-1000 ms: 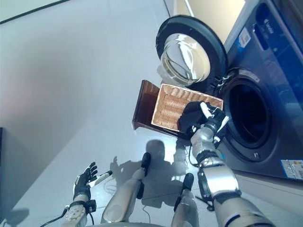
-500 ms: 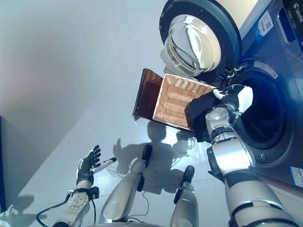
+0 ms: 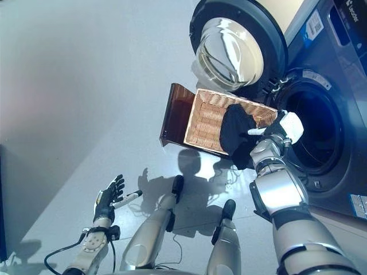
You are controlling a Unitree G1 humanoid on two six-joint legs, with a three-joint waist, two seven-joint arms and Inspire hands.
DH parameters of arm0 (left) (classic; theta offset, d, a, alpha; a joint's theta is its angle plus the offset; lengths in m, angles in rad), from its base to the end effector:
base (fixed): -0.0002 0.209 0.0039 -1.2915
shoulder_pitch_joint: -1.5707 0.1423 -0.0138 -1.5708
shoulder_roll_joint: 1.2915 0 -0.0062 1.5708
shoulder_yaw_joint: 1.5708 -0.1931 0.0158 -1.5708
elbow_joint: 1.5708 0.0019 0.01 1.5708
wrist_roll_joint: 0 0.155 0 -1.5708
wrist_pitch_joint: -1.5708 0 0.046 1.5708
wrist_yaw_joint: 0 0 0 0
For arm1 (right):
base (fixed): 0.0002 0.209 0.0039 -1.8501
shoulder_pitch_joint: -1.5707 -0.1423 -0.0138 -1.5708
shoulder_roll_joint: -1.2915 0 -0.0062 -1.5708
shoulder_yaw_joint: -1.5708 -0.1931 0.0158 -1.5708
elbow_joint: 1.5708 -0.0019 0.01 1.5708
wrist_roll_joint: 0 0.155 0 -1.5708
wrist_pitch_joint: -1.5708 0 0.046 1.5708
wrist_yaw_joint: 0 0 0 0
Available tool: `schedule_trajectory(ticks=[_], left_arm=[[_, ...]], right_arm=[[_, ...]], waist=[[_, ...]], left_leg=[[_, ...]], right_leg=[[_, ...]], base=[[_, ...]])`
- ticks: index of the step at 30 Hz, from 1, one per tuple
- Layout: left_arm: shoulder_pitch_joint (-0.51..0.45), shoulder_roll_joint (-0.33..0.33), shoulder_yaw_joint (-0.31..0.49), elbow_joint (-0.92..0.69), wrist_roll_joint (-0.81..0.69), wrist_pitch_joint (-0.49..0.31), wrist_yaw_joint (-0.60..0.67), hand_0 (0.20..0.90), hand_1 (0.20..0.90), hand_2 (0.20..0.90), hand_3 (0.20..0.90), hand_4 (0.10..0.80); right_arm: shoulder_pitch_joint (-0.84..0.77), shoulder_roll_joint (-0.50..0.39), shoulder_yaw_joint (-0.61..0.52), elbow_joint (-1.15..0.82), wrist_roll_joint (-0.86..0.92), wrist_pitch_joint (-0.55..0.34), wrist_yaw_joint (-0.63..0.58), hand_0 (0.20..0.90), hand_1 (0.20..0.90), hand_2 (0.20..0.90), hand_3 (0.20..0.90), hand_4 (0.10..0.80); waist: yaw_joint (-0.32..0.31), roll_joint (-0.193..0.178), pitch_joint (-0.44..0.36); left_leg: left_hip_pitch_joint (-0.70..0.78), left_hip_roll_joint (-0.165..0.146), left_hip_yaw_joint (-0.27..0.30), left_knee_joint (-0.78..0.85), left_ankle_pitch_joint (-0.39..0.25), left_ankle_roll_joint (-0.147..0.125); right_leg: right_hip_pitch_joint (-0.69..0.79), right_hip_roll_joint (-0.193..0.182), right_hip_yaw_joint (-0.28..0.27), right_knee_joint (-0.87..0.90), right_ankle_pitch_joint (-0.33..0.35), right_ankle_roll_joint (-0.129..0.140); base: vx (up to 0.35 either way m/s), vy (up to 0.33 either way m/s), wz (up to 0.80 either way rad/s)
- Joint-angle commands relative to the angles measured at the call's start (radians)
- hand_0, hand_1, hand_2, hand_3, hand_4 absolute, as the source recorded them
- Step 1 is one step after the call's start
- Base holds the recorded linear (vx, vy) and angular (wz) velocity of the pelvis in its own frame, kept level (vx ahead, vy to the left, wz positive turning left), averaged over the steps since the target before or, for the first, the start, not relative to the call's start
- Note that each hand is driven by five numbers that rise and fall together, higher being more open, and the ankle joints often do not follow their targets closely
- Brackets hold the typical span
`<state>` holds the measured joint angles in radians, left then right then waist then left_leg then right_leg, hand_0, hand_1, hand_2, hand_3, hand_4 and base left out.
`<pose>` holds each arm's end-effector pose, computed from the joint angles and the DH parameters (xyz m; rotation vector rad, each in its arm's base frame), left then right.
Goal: Pick up the clothes and place them into the washing machine
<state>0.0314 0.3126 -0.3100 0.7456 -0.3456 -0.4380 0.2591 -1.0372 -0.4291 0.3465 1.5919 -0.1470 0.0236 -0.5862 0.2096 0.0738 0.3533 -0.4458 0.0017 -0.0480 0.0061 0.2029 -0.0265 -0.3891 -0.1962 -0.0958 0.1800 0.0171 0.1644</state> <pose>0.1539 0.2059 -0.0858 0.1194 0.3763 0.2063 0.3506 -0.2569 0.0710 -0.9494 0.3557 -0.6418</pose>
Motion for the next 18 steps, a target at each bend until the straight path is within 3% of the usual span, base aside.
schedule_trajectory(ticks=[1,6,12,18], left_arm=[[0.019,0.044,0.053,-0.075,0.030,-0.046,0.004,0.900,0.900,0.900,0.900,0.800],[0.008,0.043,0.066,-0.068,0.041,-0.050,-0.003,0.900,0.900,0.900,0.900,0.800],[0.007,0.048,0.065,-0.081,0.029,-0.042,-0.025,0.900,0.900,0.900,0.900,0.800],[0.019,0.071,0.046,-0.152,0.025,-0.048,-0.036,0.900,0.900,0.900,0.900,0.800]], right_arm=[[0.038,-0.065,0.093,-0.095,-0.133,-0.004,-0.042,0.900,0.900,0.900,0.900,0.800],[0.077,-0.054,0.139,-0.116,-0.231,0.016,-0.010,0.900,0.900,0.900,0.900,0.800],[0.097,-0.051,-0.030,-0.070,-0.008,-0.035,0.003,0.900,0.900,0.900,0.900,0.800],[0.085,-0.062,-0.031,-0.041,-0.012,-0.022,-0.014,0.900,0.900,0.900,0.900,0.800]], waist=[[-0.001,-0.004,-0.031],[-0.006,-0.012,-0.035],[-0.002,-0.017,-0.033],[0.015,0.009,-0.015]], left_leg=[[-0.071,-0.013,0.030,0.213,-0.181,-0.037],[-0.065,-0.011,0.029,0.212,-0.181,-0.038],[-0.074,-0.012,0.019,0.229,-0.187,-0.034],[-0.116,-0.022,0.018,0.253,-0.189,-0.029]], right_leg=[[0.019,-0.021,0.003,-0.056,0.044,-0.025],[0.024,-0.019,0.003,-0.057,0.042,-0.025],[0.024,-0.020,-0.003,-0.052,0.037,-0.027],[-0.014,-0.028,-0.009,-0.028,0.033,-0.025]], base=[[0.000,0.000,0.00],[0.000,0.000,0.00],[-0.001,-0.015,0.01],[-0.017,0.015,0.01]])
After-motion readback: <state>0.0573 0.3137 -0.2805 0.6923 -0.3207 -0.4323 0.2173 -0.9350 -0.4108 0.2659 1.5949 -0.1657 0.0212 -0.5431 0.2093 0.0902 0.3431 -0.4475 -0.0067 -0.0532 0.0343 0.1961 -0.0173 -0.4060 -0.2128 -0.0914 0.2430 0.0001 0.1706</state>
